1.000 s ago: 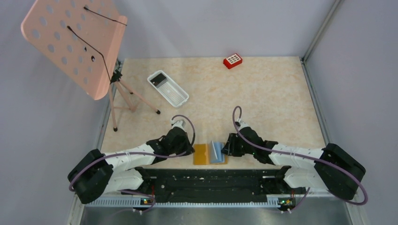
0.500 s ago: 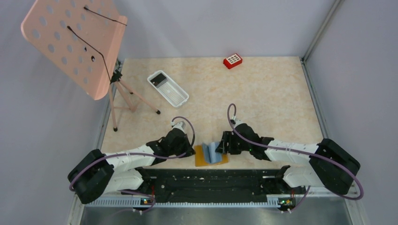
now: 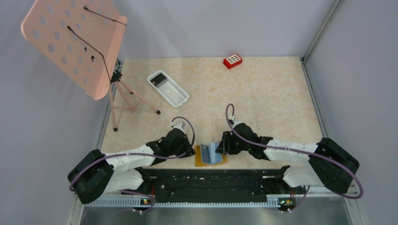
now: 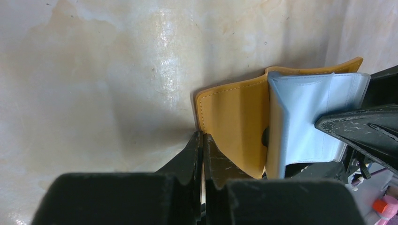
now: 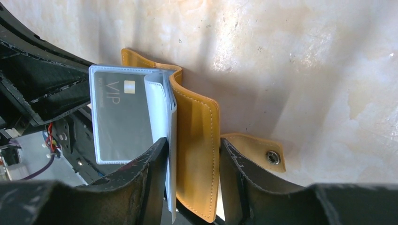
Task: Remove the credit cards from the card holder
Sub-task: Open the card holder at the center of the board, then remove the credit card from the card holder.
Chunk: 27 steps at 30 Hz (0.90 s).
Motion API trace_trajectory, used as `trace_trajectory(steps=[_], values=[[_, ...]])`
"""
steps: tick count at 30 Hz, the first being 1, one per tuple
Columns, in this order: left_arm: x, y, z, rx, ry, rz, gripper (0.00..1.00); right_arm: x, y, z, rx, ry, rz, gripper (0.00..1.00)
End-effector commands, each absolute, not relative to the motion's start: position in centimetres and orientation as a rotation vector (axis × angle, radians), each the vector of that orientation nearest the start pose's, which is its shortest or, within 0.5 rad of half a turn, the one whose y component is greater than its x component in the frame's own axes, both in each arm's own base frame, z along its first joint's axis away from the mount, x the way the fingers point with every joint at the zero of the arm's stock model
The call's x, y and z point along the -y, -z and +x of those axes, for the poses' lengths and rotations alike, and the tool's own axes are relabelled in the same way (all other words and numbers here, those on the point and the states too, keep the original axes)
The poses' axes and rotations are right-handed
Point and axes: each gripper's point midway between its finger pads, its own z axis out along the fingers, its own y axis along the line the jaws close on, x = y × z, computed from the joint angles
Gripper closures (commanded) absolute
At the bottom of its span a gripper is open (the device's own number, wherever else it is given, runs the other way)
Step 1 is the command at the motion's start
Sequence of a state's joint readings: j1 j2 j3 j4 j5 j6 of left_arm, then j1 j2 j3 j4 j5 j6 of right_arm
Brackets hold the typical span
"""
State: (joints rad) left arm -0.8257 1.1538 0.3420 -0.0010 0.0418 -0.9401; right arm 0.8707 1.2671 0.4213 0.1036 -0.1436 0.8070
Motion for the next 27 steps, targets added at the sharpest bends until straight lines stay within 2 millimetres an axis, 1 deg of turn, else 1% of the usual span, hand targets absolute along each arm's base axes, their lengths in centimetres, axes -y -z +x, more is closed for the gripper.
trace_trajectory(steps=[1,4,5,6,10,13,16,19,21,23,27], values=[[25.2,-4.5,15.6,-2.513,0.979,-0.081,0.94,-29.1,-6.3,15.9,-2.439,-1.035,-0.214,0.70],[25.0,-5.2,15.9,-2.498,0.956,-0.080,0.85,-28.7,-6.4,16.0,-2.429,-1.016,-0.207,0.78],[25.1,-5.8,16.1,-2.477,0.967,-0.079,0.82,-28.7,-6.4,16.0,-2.426,-1.014,-0.209,0.80],[24.8,-5.9,15.9,-2.485,0.957,-0.080,0.78,-28.6,-6.4,16.0,-2.427,-1.013,-0.212,0.82],[25.1,-7.3,16.0,-2.446,0.997,-0.077,0.61,-28.7,-6.6,16.0,-2.419,-1.024,-0.216,0.86],[25.1,-7.8,16.0,-2.426,1.016,-0.078,0.49,-28.8,-6.5,16.0,-2.417,-1.024,-0.215,0.90],[25.1,-7.9,15.8,-2.407,1.041,-0.069,0.45,-28.6,-6.4,16.1,-2.417,-1.015,-0.211,0.93],[25.0,-7.6,15.6,-2.414,1.038,-0.057,0.43,-28.5,-6.2,16.1,-2.417,-1.009,-0.205,0.96],[25.4,-7.9,15.8,-2.399,1.056,-0.044,0.41,-28.4,-6.1,16.1,-2.416,-1.005,-0.205,0.98],[25.5,-7.5,15.8,-2.411,1.050,-0.033,0.40,-28.3,-6.0,16.1,-2.415,-1.003,-0.203,1.00],[25.8,-7.3,15.6,-2.413,1.069,-0.018,0.37,-28.2,-6.0,16.2,-2.413,-0.999,-0.199,1.00]])
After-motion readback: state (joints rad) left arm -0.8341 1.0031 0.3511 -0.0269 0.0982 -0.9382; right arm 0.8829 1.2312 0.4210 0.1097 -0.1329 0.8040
